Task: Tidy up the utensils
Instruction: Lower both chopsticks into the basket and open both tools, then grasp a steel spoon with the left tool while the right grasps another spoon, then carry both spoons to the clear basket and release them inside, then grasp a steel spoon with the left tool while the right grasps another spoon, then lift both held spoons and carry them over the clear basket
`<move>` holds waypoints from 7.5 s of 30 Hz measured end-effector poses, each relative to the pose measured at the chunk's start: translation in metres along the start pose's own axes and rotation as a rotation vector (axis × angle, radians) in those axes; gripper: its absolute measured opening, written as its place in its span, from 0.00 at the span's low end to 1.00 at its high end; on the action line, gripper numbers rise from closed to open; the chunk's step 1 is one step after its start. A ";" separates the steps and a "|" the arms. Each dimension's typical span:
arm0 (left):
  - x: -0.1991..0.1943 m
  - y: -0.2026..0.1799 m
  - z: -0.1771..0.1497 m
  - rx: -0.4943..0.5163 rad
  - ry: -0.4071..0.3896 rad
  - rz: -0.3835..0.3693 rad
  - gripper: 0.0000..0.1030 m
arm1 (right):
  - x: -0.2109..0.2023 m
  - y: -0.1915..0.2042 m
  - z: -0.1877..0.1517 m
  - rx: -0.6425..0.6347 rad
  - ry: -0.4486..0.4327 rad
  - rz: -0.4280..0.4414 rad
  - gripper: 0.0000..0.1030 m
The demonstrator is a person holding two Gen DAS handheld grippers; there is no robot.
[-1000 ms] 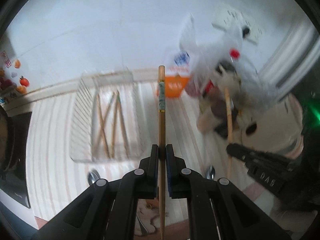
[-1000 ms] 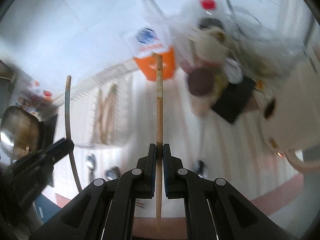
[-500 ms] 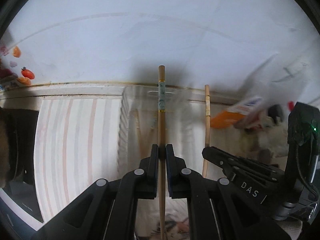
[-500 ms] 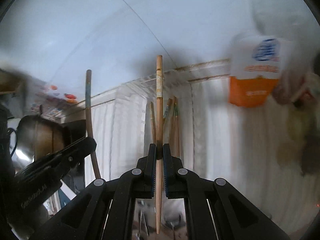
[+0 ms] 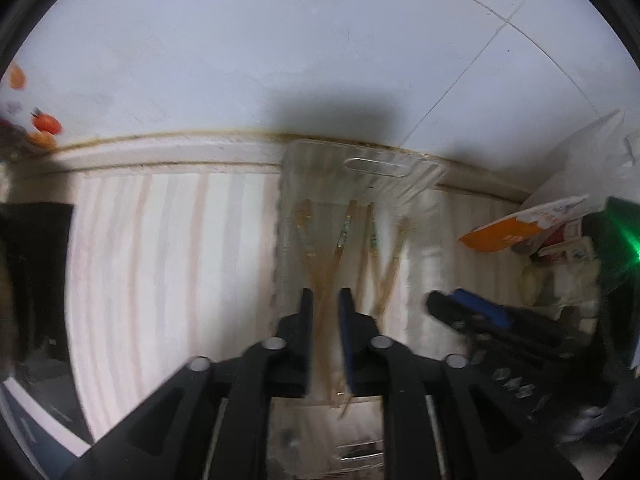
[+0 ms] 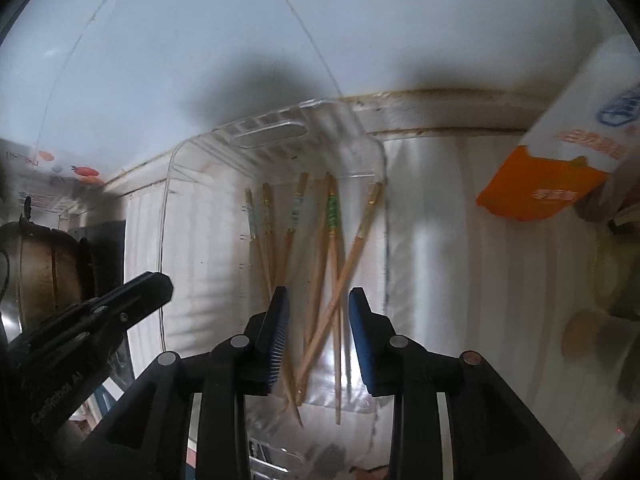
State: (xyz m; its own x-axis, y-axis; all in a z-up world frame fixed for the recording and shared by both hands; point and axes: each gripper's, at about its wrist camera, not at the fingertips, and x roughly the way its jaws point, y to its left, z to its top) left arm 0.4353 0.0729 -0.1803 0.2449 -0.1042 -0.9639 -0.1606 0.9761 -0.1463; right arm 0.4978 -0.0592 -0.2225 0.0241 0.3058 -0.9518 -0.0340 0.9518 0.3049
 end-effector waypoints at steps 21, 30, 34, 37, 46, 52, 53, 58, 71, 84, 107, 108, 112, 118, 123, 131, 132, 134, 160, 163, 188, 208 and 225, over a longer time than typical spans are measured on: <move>-0.029 0.051 -0.171 -0.020 -0.150 0.309 1.00 | -0.046 -0.041 -0.175 0.040 -0.137 -0.101 0.58; 0.030 0.095 -0.255 -0.103 0.066 0.331 0.99 | 0.056 0.004 -0.237 -0.076 0.047 -0.101 0.58; 0.040 0.098 -0.278 -0.109 0.113 0.278 0.99 | 0.074 0.030 -0.247 -0.191 0.031 -0.210 0.46; 0.044 0.092 -0.289 -0.108 0.133 0.211 0.96 | 0.075 0.035 -0.251 -0.247 -0.004 -0.319 0.11; 0.066 0.053 -0.298 -0.003 0.189 0.121 0.55 | 0.052 -0.033 -0.250 -0.123 0.023 -0.316 0.02; 0.061 0.043 -0.286 0.046 0.136 0.132 0.04 | 0.045 -0.055 -0.261 -0.088 0.015 -0.286 0.02; 0.059 0.043 -0.285 0.051 0.135 0.133 0.04 | 0.044 -0.059 -0.262 -0.086 0.012 -0.287 0.02; 0.058 0.035 -0.277 0.054 0.133 0.137 0.04 | 0.039 -0.079 -0.272 -0.020 0.004 -0.221 0.02; 0.006 0.081 -0.261 -0.058 0.045 0.117 0.04 | -0.015 -0.095 -0.263 0.014 -0.095 -0.130 0.00; -0.036 0.098 -0.252 -0.083 -0.045 0.138 0.04 | 0.011 -0.088 -0.244 0.097 -0.004 -0.096 0.34; -0.033 0.072 -0.228 -0.042 -0.102 0.153 0.04 | 0.000 -0.052 -0.241 0.017 -0.173 -0.218 0.42; -0.039 0.070 -0.225 -0.038 -0.115 0.146 0.04 | -0.006 -0.052 -0.240 0.016 -0.181 -0.211 0.42; -0.069 0.060 -0.211 -0.018 -0.166 0.109 0.04 | -0.047 -0.046 -0.229 0.017 -0.246 -0.151 0.42; -0.115 0.032 -0.162 0.010 -0.235 -0.026 0.04 | -0.101 -0.019 -0.184 0.006 -0.307 -0.031 0.42; -0.114 0.008 -0.103 0.004 -0.219 -0.156 0.04 | -0.114 -0.008 -0.119 0.020 -0.319 0.033 0.42; -0.043 -0.005 -0.036 -0.012 -0.088 -0.191 0.04 | -0.067 -0.001 -0.035 0.058 -0.249 0.026 0.42; -0.031 -0.005 -0.031 -0.013 -0.059 -0.192 0.04 | -0.057 0.000 -0.024 0.056 -0.235 0.014 0.42; -0.012 -0.005 -0.025 -0.014 -0.009 -0.192 0.05 | -0.041 0.001 -0.017 0.045 -0.199 0.010 0.43; -0.010 0.046 -0.172 -0.074 -0.173 0.294 1.00 | -0.085 -0.145 -0.205 0.236 -0.250 -0.250 0.71; 0.013 0.047 -0.194 -0.081 -0.111 0.323 1.00 | -0.060 -0.166 -0.226 0.261 -0.191 -0.301 0.71; 0.081 0.045 -0.213 -0.094 0.050 0.217 1.00 | 0.028 -0.086 -0.239 0.073 -0.138 -0.269 0.37; 0.084 0.030 -0.203 -0.006 0.020 0.143 0.31 | 0.041 -0.062 -0.218 0.021 -0.084 -0.304 0.37; 0.070 0.024 -0.278 0.014 0.072 0.141 0.32 | 0.044 -0.043 -0.262 -0.050 0.011 -0.268 0.38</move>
State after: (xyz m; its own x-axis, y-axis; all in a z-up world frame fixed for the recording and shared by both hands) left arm 0.1832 0.0358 -0.3124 0.1517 0.0209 -0.9882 -0.1745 0.9846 -0.0060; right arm 0.2385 -0.0934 -0.2867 0.0276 0.0426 -0.9987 -0.0774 0.9962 0.0404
